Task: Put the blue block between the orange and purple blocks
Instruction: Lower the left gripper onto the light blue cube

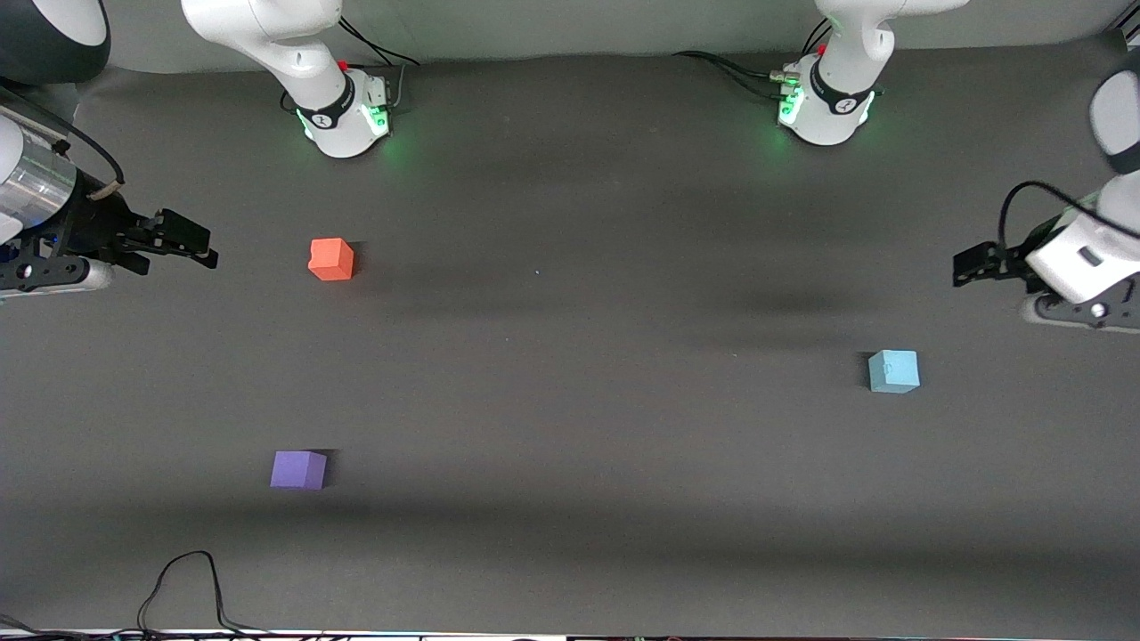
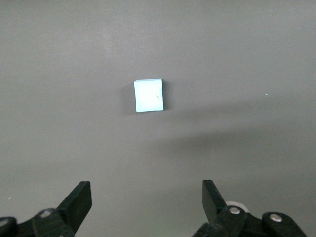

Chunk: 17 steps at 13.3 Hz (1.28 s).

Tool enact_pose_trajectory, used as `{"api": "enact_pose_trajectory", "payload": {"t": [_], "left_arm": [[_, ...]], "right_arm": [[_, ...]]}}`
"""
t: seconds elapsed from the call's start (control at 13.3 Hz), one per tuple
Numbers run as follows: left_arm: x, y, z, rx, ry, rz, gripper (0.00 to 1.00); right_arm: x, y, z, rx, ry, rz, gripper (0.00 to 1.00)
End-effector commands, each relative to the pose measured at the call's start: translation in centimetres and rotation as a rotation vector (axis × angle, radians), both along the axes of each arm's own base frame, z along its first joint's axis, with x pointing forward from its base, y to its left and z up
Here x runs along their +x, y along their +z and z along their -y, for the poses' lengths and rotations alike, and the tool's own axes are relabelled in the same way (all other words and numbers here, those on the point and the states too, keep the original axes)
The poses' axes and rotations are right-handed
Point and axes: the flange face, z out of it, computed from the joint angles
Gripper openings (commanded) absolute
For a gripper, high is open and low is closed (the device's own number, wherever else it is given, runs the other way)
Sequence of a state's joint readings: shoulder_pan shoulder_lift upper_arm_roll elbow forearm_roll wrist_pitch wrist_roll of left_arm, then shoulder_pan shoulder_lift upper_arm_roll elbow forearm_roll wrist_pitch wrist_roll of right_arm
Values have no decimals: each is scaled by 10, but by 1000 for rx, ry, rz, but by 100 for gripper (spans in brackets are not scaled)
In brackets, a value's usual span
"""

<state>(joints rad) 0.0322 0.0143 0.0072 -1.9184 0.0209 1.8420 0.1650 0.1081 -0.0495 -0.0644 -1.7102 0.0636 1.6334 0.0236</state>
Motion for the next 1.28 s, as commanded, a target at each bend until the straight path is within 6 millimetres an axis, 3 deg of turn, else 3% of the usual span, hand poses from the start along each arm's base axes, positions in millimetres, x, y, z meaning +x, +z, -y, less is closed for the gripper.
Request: {"api": "enact_pose_trajectory", "payload": {"t": [0.0, 0.15, 0.53, 0.83, 1.05, 1.13, 1.2], "left_arm": [[-16, -61, -1, 3, -32, 56, 100], [-10, -121, -1, 2, -40, 90, 100], [13, -212, -3, 4, -44, 151, 100], [20, -262, -13, 6, -33, 191, 100], [20, -273, -12, 5, -34, 176, 100], [19, -274, -12, 4, -32, 170, 91], [19, -274, -12, 4, -20, 167, 65]], "right_arm": [[-5, 8, -1, -14, 23, 7, 100], [-4, 7, -3, -14, 25, 7, 100], [-1, 2, -2, -12, 20, -1, 100], [-3, 5, 1, -13, 20, 3, 100], [-3, 4, 1, -13, 20, 0, 100], [-5, 5, 1, -13, 19, 0, 100], [-6, 5, 0, -13, 19, -10, 100]]}}
